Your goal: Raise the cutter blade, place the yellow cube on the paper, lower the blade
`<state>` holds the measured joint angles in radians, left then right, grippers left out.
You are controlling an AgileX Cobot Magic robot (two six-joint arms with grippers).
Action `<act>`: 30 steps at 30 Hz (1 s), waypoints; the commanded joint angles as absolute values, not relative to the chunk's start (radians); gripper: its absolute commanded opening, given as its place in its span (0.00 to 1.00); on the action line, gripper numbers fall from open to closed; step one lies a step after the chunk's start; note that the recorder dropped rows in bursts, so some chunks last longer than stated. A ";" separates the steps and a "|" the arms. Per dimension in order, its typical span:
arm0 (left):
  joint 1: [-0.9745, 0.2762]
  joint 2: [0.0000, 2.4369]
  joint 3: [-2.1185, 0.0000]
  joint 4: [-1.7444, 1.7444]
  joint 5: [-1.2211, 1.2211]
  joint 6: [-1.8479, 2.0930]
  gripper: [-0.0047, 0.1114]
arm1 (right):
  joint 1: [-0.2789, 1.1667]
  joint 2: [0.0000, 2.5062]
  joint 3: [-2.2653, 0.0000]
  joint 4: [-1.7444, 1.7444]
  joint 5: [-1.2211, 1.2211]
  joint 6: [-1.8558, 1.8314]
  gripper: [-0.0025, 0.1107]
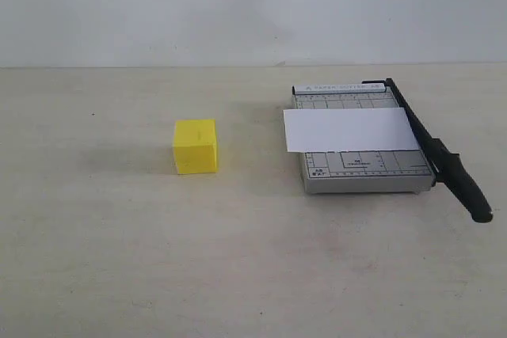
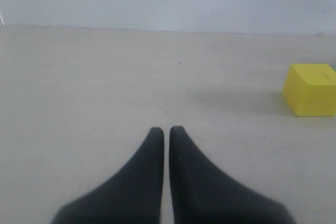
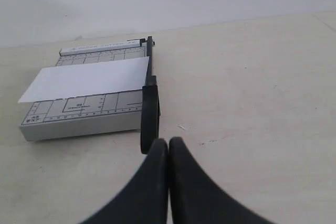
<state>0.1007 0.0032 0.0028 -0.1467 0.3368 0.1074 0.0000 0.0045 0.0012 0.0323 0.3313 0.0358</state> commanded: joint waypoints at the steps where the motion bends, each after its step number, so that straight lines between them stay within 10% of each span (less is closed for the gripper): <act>1: 0.094 0.000 0.000 -0.142 0.329 0.102 0.08 | -0.003 0.000 0.000 0.014 0.326 0.000 0.02; 20: 0.094 0.000 0.000 -0.142 0.329 0.102 0.08 | -0.003 0.024 0.000 0.294 -0.271 0.152 0.02; 30: 0.094 0.000 0.000 -0.142 0.329 0.102 0.08 | -0.003 0.745 -0.347 0.294 -0.062 -0.327 0.02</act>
